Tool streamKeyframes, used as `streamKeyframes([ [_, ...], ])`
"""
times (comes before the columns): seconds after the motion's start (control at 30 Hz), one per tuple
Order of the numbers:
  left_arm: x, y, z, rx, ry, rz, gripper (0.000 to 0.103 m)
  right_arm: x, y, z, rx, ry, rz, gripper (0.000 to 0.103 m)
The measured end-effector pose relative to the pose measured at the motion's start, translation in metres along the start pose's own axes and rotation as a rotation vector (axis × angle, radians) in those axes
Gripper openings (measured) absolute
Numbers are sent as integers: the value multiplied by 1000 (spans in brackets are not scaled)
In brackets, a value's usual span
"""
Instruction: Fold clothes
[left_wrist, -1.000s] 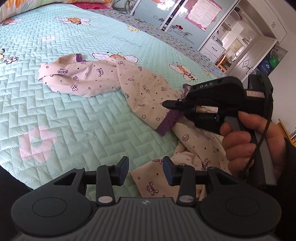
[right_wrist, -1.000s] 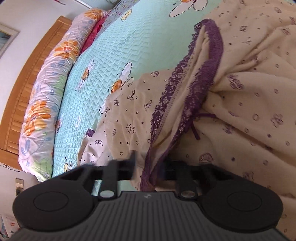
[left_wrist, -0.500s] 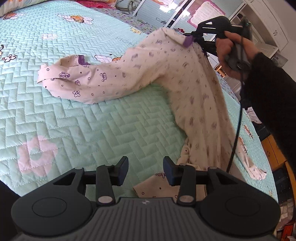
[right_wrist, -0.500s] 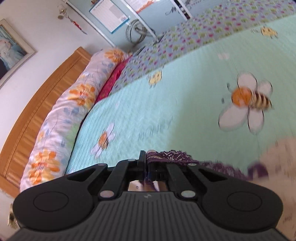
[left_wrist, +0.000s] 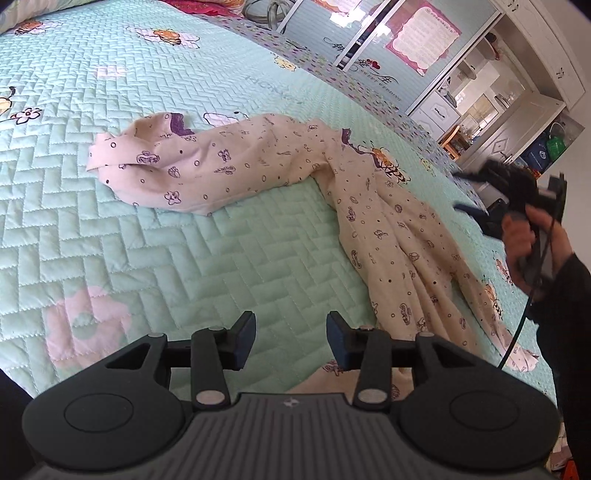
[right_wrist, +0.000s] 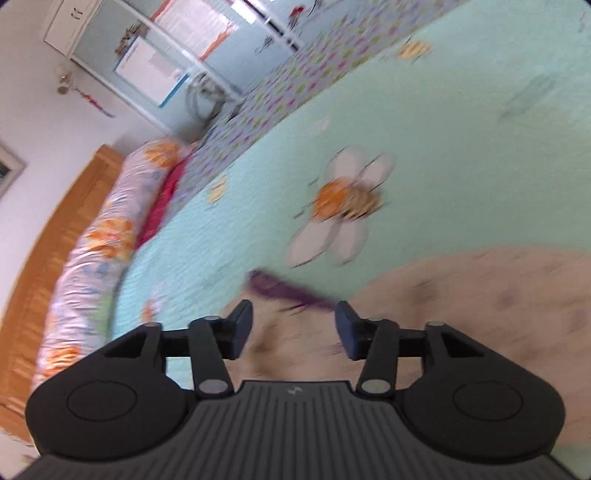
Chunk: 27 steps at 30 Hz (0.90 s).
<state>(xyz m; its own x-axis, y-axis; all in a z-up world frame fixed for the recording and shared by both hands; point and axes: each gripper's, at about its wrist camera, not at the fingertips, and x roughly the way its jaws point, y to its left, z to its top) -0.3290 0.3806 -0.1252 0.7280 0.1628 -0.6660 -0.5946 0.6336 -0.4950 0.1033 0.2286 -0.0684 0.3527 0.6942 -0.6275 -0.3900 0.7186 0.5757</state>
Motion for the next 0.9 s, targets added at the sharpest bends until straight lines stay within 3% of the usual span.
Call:
streamKeyframes([
  [0.13,4,-12,-3,18,20,6,45,-6,-41,14,-37,40,-75,55],
  [0.23,7,-21,-3,41,37,19,45,1,-56,12,-68,42,-70,55],
  [0.6,21,-25,5,53,80,102,49,72,-20,-3,-401,102,-105,55],
  [0.63,24,-26,6,53,86,106,49,74,-18,-4,-425,103,-109,53],
  [0.67,25,-27,6,55,89,108,49,76,-16,-4,-448,104,-112,27],
  [0.7,27,-28,7,58,92,109,49,78,-14,-4,-472,104,-116,8],
  [0.77,29,-31,9,64,95,112,49,82,-10,-5,-519,106,-123,3],
  [0.9,32,-35,12,71,99,117,49,54,-34,49,-428,-72,-200,3],
])
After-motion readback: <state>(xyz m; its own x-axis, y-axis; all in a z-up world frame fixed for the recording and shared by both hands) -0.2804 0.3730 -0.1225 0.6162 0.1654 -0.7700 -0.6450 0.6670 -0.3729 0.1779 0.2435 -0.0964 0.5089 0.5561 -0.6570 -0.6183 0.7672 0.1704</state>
